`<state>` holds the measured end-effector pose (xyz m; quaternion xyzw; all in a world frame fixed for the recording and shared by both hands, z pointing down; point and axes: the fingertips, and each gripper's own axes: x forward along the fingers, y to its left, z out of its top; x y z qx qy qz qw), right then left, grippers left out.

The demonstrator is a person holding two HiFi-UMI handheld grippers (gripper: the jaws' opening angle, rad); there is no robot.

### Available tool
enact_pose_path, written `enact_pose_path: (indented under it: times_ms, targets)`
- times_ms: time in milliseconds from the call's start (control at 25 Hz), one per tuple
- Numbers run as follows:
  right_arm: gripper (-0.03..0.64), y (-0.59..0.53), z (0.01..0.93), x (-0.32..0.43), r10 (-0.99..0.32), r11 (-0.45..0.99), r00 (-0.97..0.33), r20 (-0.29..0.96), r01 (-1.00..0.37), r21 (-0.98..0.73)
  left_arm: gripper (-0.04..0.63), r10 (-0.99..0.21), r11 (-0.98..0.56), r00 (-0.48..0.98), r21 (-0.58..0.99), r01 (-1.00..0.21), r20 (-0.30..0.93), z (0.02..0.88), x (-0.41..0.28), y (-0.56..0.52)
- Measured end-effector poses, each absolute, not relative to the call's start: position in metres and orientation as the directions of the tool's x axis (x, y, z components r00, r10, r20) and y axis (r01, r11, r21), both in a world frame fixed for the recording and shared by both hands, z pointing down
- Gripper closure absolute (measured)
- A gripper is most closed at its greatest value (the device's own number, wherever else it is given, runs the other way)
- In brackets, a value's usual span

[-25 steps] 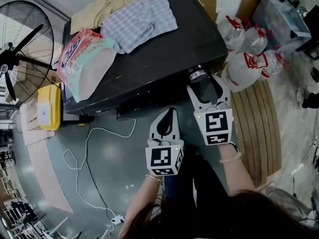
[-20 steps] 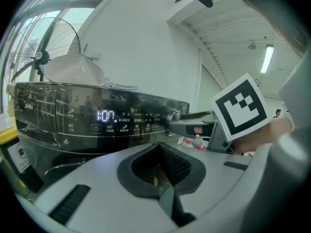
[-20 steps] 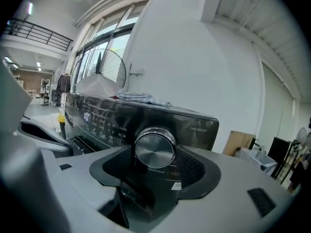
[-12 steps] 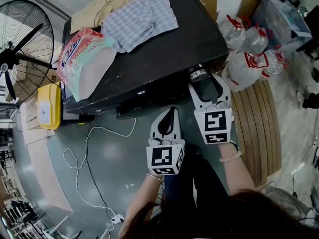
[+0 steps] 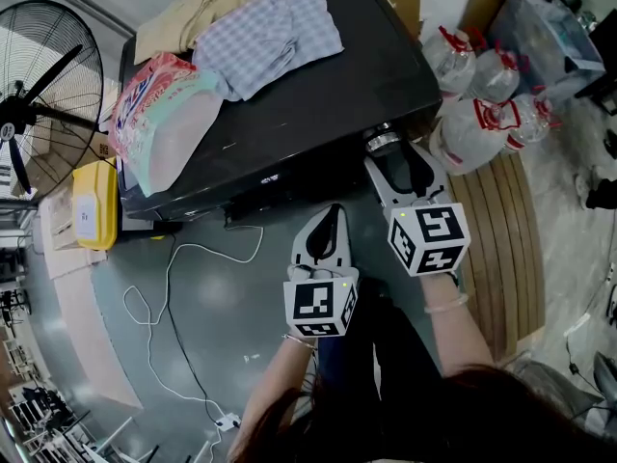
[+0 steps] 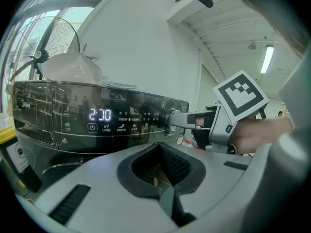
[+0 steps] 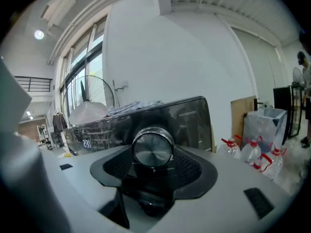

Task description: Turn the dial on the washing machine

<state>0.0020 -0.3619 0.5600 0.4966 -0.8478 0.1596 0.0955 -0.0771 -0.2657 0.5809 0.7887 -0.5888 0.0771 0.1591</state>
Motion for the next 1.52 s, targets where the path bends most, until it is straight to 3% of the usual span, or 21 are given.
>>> enact_pose_path:
  times_ms: [720,1520]
  targets:
    - [0.333,-0.356,0.559,0.006,-0.805,0.467,-0.502,0.317,-0.865,-0.183,0.578,-0.917,-0.217,0.255,0.152,-0.964,0.308,0.577,-0.08,-0.264]
    - [0.45,-0.313,0.53,0.007,-0.777,0.522,-0.535,0.33,-0.842,-0.137,0.578,-0.935,-0.128,0.161,0.123,-0.984,0.315,0.53,-0.104,-0.233]
